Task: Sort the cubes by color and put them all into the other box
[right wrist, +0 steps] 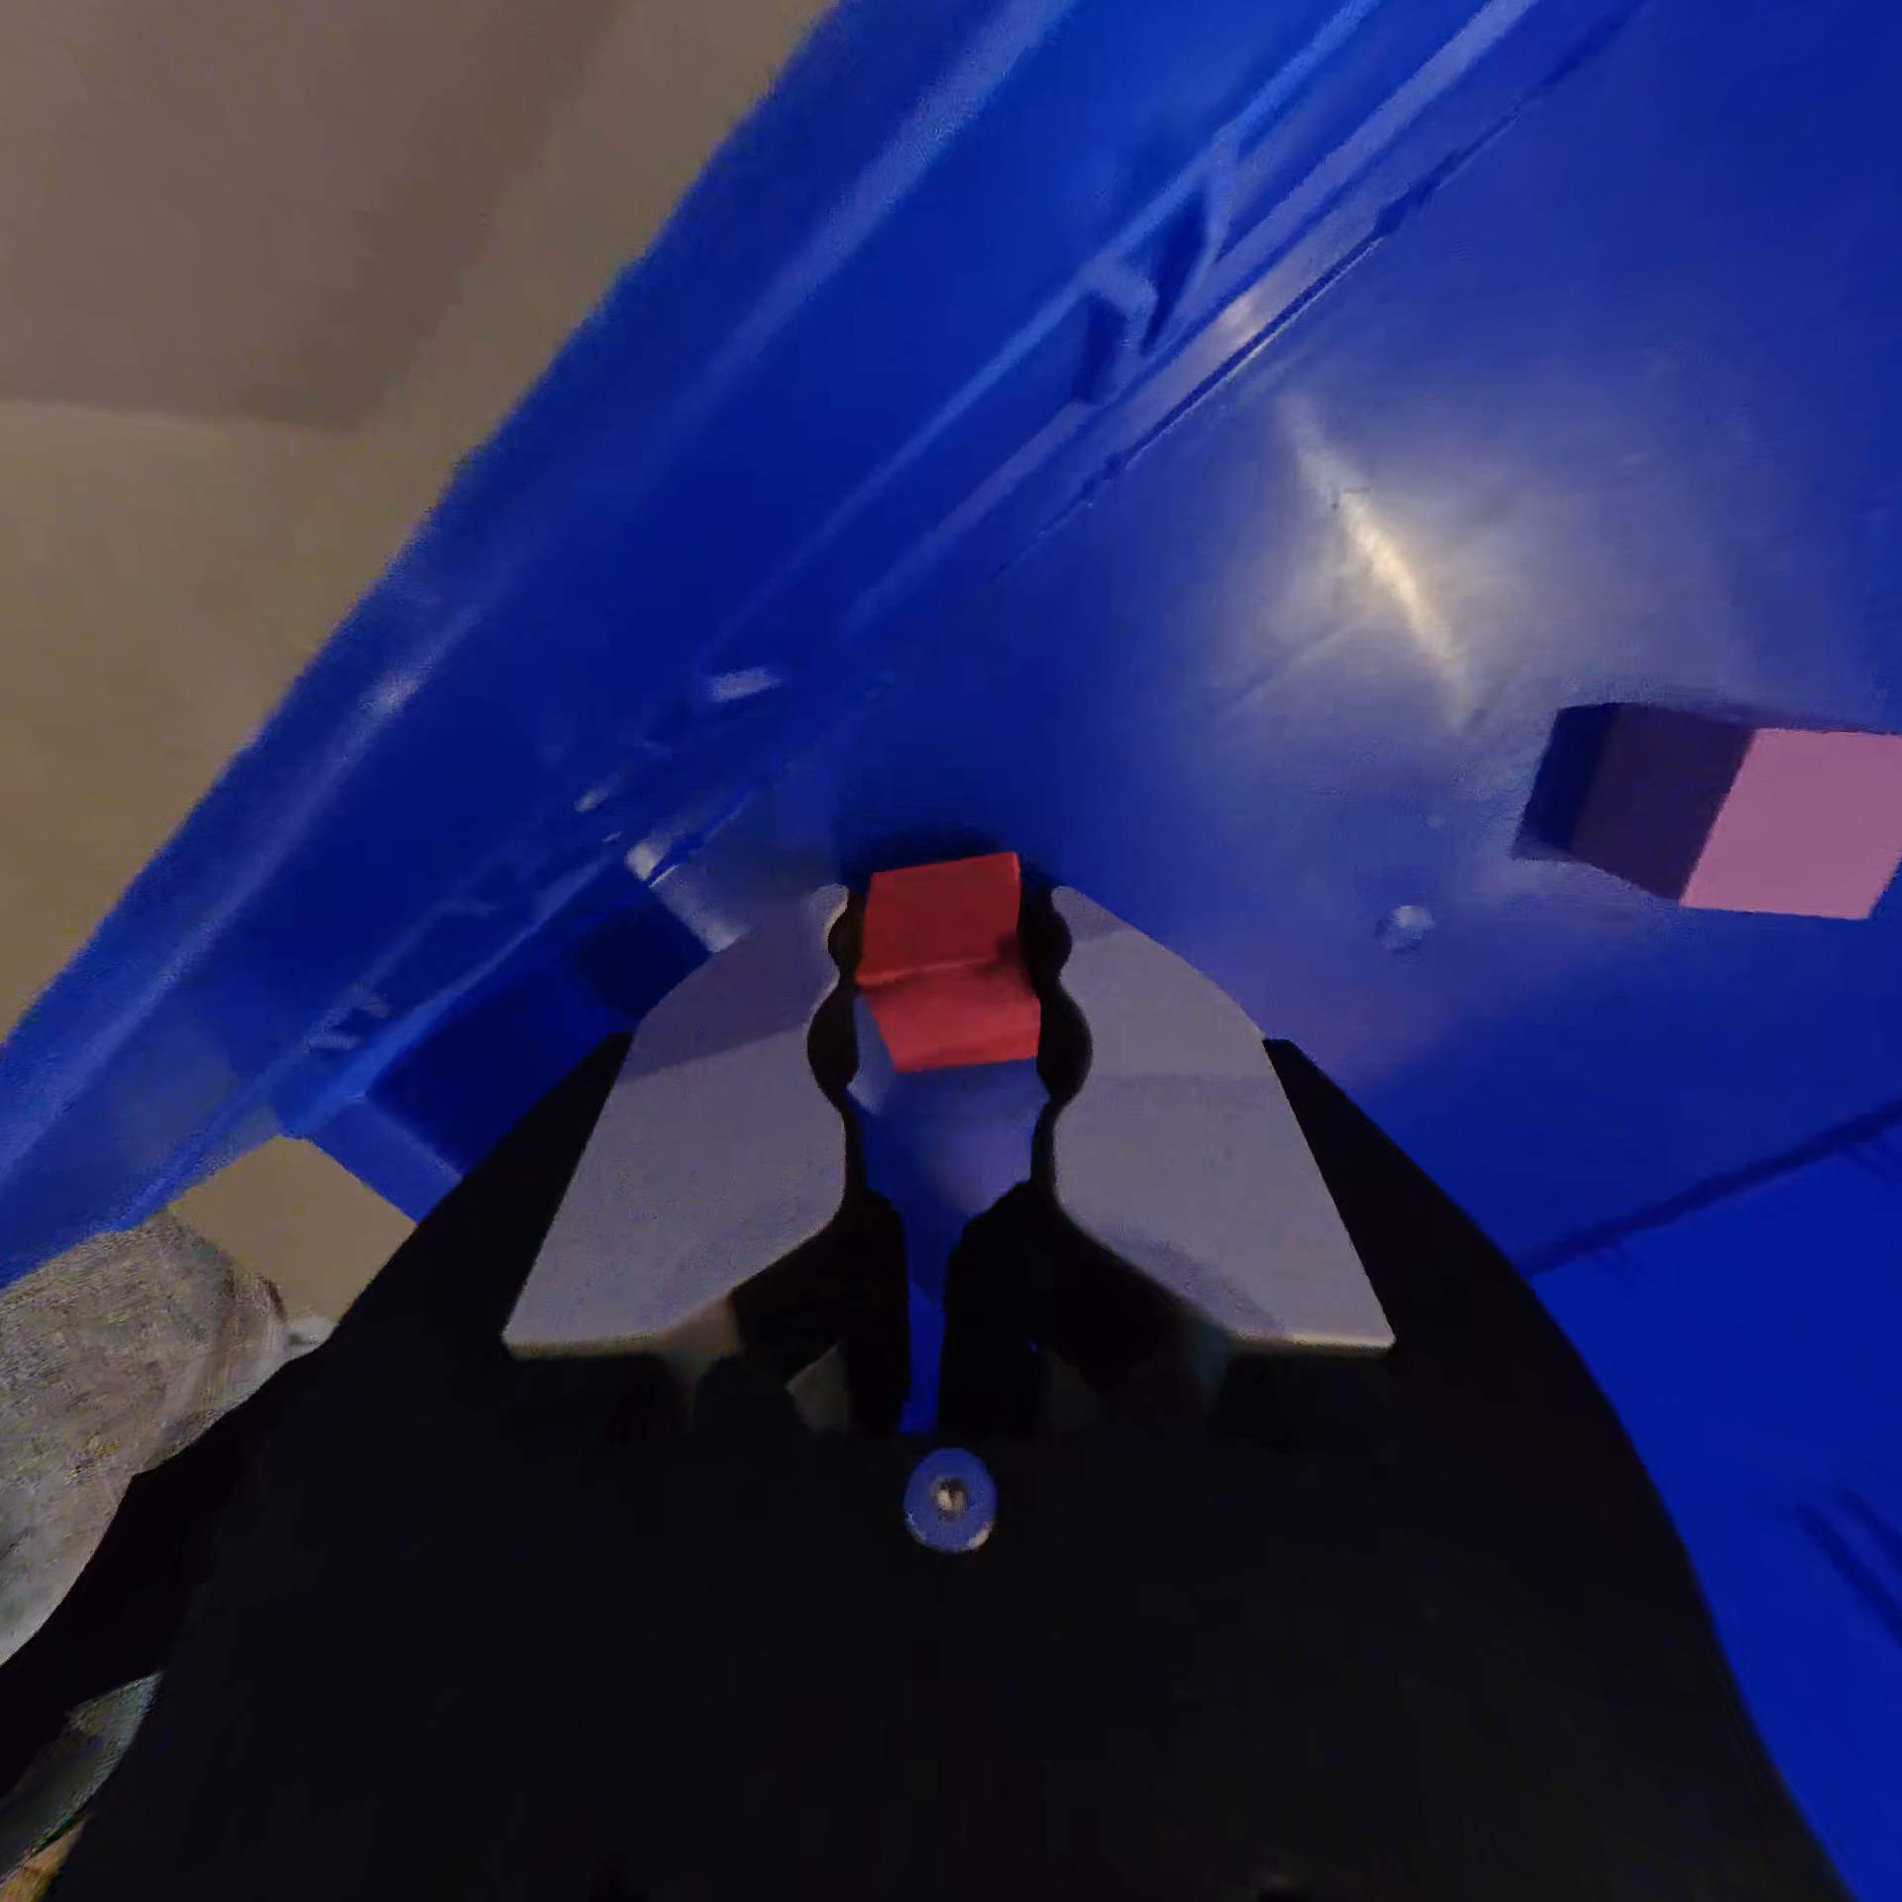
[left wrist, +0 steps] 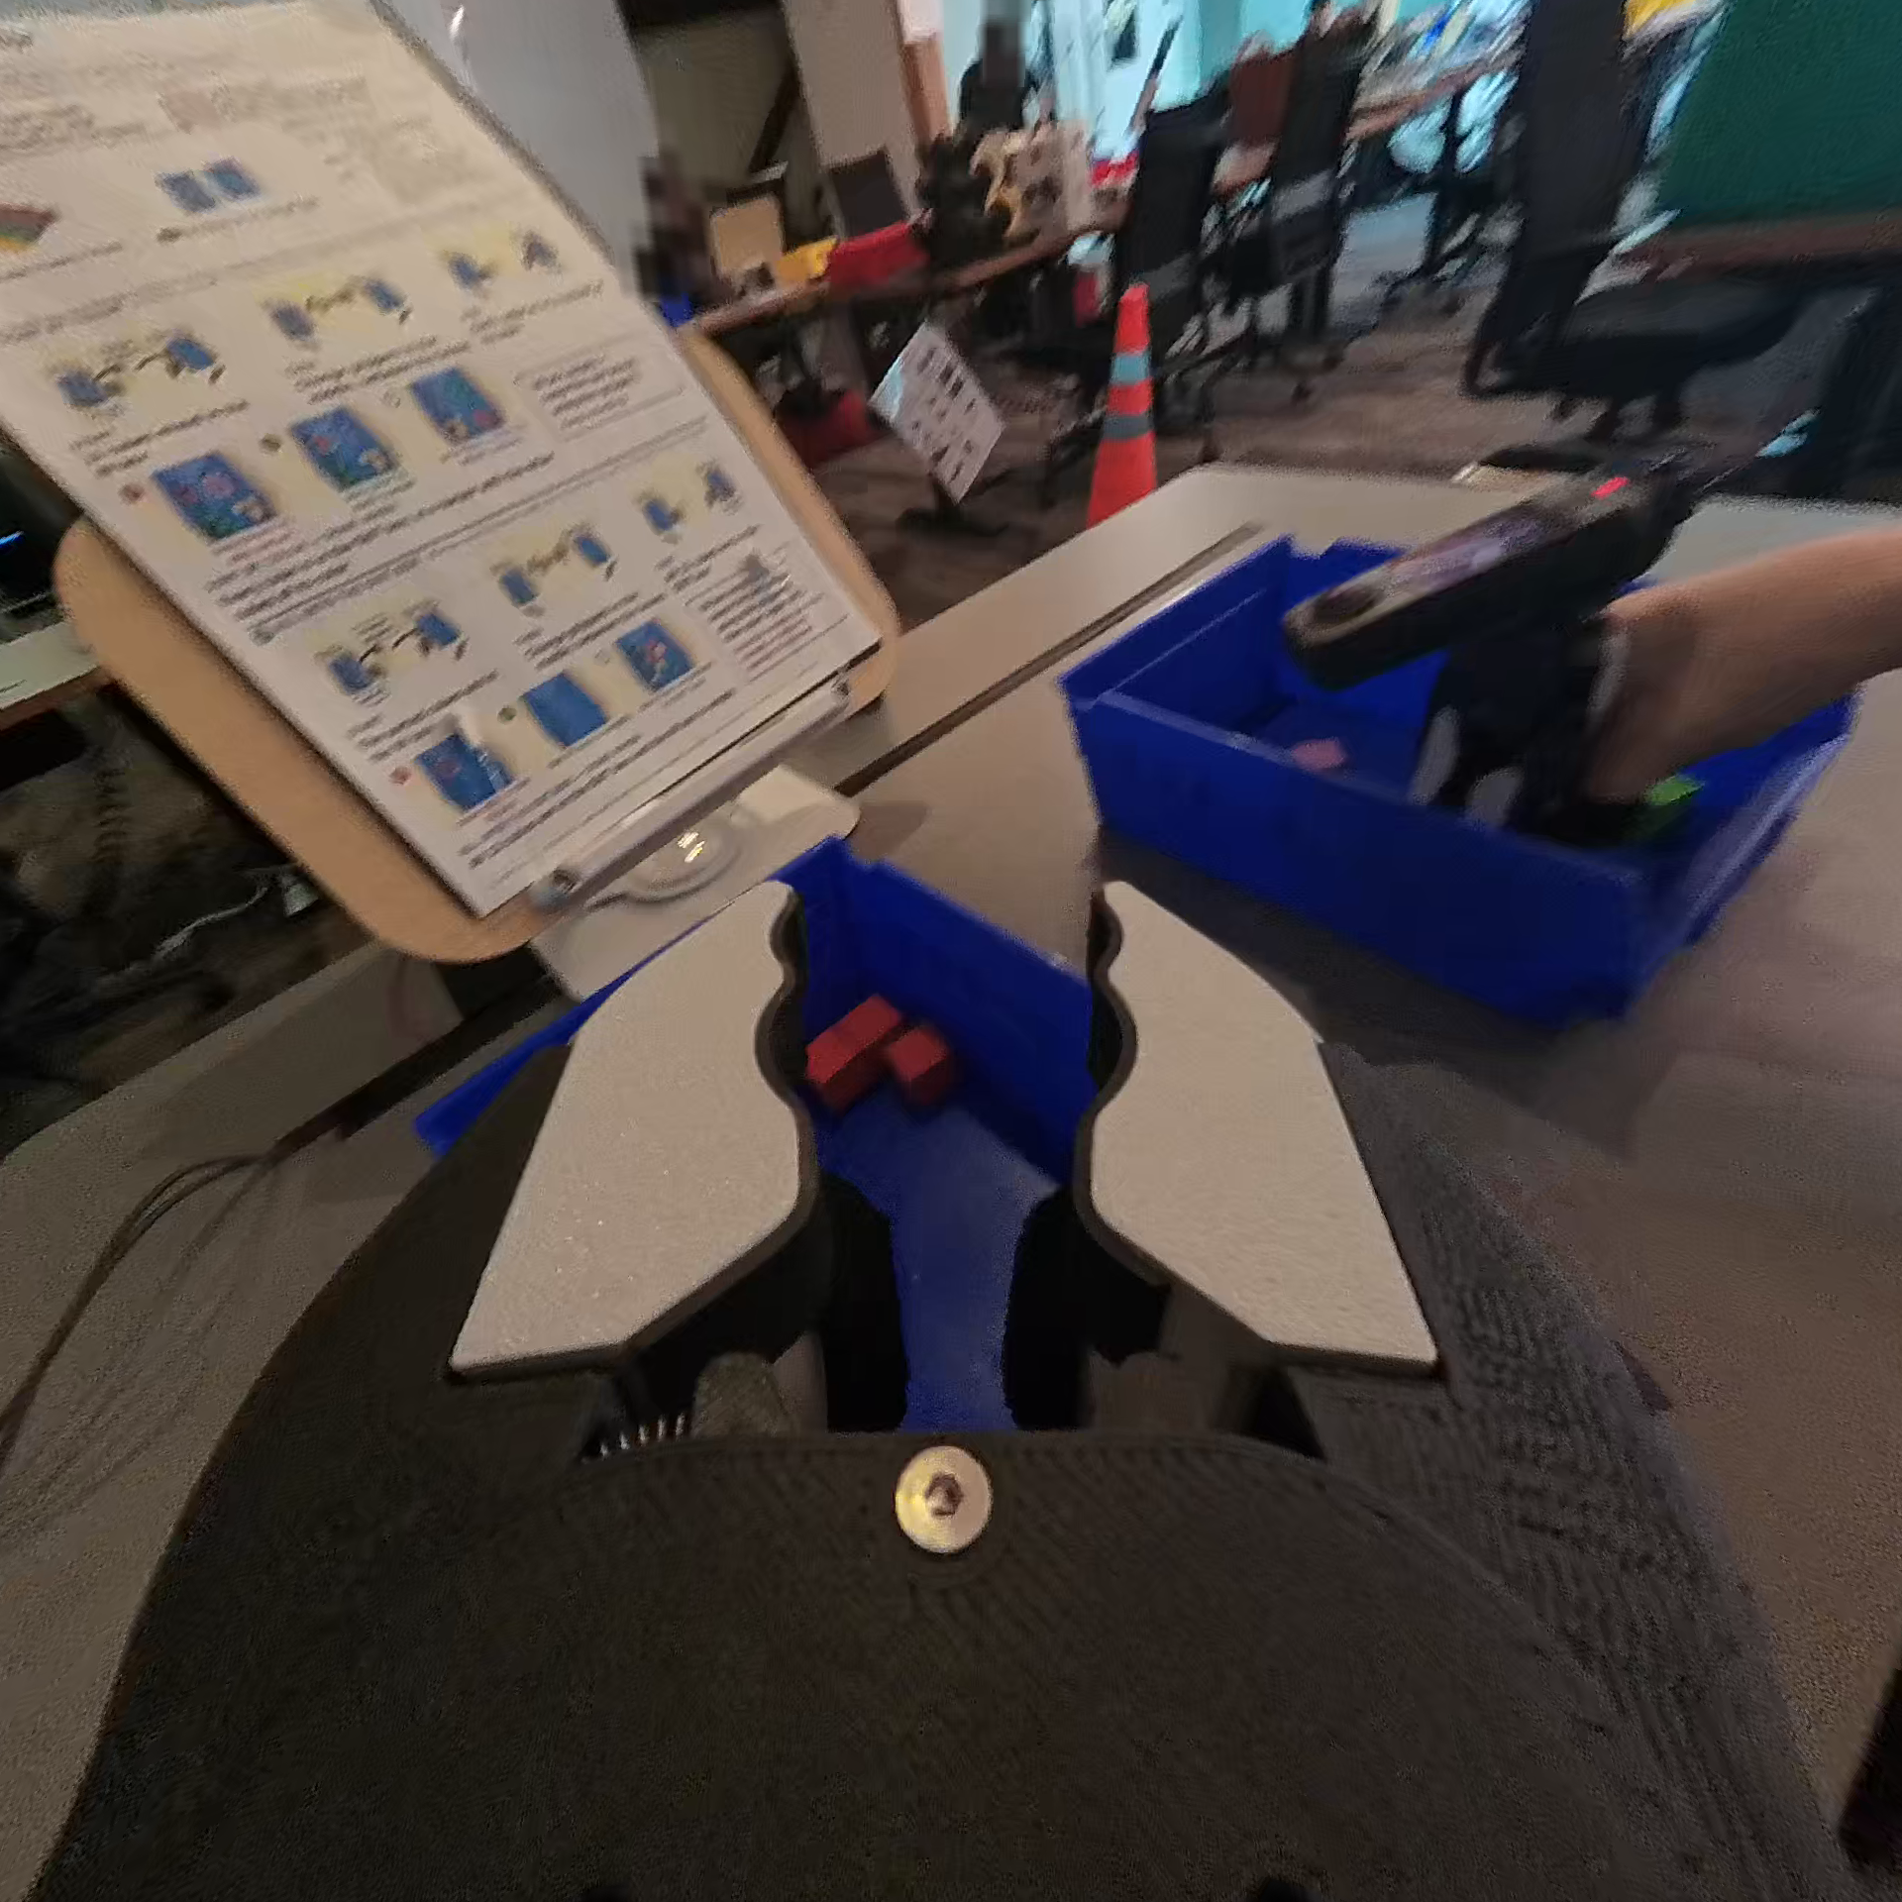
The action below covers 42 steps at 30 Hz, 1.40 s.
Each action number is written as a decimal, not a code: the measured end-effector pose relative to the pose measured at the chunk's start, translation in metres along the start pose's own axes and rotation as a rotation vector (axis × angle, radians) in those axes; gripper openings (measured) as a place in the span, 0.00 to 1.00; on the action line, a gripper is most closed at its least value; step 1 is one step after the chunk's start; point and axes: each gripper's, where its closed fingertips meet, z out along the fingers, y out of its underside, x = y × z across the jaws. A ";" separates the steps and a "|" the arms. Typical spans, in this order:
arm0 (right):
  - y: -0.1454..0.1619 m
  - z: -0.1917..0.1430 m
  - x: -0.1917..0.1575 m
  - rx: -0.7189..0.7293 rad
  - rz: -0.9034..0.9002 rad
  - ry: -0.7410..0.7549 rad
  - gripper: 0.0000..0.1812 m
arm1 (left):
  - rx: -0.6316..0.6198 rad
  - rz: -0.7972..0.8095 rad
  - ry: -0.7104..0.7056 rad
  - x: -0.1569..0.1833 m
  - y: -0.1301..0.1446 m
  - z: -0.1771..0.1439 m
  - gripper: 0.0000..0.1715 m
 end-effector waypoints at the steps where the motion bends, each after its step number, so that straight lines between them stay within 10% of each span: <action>1: 0.000 -0.001 0.000 0.001 0.000 0.002 0.25 | -0.049 0.018 -0.035 -0.009 0.010 0.003 0.31; 6: -0.004 -0.034 0.014 0.100 0.037 0.084 0.30 | -0.371 0.163 -0.111 -0.047 0.060 0.031 0.33; 14: -0.011 -0.115 -0.004 0.468 0.027 0.234 0.25 | -1.039 0.273 0.147 -0.069 0.168 0.082 0.30; 27: 0.001 -0.117 -0.020 0.502 -0.032 0.281 0.24 | -1.301 0.382 0.177 -0.085 0.221 0.095 0.20; 31: -0.005 -0.127 -0.027 0.565 -0.067 0.292 0.23 | -1.141 0.158 0.246 -0.063 0.188 0.098 0.19; 36: -0.048 -0.144 -0.082 0.833 -0.347 0.264 0.28 | -0.589 -0.439 0.847 0.038 0.048 0.080 0.19; 42: -0.091 -0.167 -0.139 1.029 -0.591 0.423 0.31 | -0.508 -0.640 1.269 0.112 -0.020 0.042 0.19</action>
